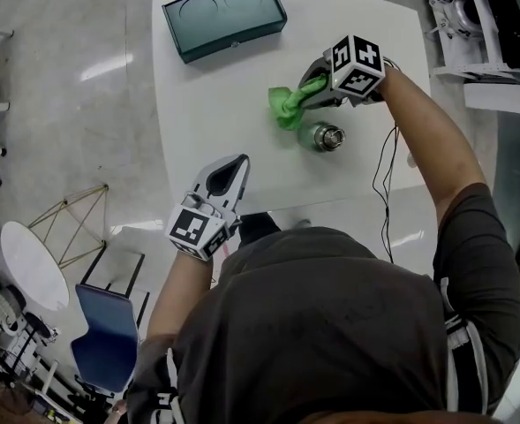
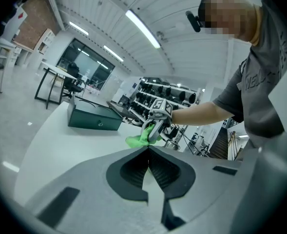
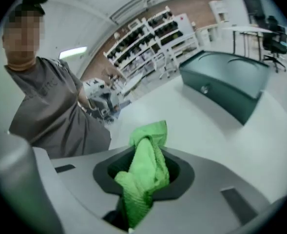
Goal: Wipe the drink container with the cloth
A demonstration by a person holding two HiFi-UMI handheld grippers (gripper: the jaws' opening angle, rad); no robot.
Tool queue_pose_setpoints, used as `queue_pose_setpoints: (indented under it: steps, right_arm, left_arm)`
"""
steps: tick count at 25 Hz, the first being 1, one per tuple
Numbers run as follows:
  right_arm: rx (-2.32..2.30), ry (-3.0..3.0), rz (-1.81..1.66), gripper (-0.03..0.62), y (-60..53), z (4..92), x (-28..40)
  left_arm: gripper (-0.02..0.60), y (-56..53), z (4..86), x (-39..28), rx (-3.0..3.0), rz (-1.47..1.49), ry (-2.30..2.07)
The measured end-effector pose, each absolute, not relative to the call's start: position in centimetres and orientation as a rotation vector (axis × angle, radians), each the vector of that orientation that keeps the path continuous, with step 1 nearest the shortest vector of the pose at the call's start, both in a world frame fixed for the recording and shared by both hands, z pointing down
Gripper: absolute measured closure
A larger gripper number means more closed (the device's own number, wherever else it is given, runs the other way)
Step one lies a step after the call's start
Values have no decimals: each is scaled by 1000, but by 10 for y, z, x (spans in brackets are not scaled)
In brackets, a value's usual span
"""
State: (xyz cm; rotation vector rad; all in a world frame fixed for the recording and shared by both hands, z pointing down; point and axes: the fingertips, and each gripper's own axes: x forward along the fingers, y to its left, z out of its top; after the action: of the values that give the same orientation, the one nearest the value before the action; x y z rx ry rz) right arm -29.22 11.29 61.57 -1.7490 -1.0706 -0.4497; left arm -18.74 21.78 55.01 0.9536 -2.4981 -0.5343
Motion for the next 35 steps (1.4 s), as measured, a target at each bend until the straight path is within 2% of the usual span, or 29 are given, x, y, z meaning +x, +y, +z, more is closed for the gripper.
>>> queue_pose_setpoints:
  steps: [4,11,16,22,25,35]
  right_arm:
    - [-1722,-1269,-153,514,83,579,-301]
    - [-1607,-1358,43,514,51,611,-288]
    - [-1560,-1399,11,514,51,634,-285]
    - [-1514,-1467,-233,514,49,664,-284]
    - [-1514,-1499,-248,514,49,665,-285]
    - [-1502,-1721,277,514,13,584,-300]
  left_arm:
    - [577,202,548,-198,1008,-532,-2468]
    - [577,173,540,-219,1111,-513,-2418]
    - [577,161,539,-226,1160,-488,-2398]
    - [577,153,541,-226,1186,-467,-2376]
    - [577,150,542,-226,1191,-463,-2368]
    - [577,136,537,-230,1252,-417,-2342]
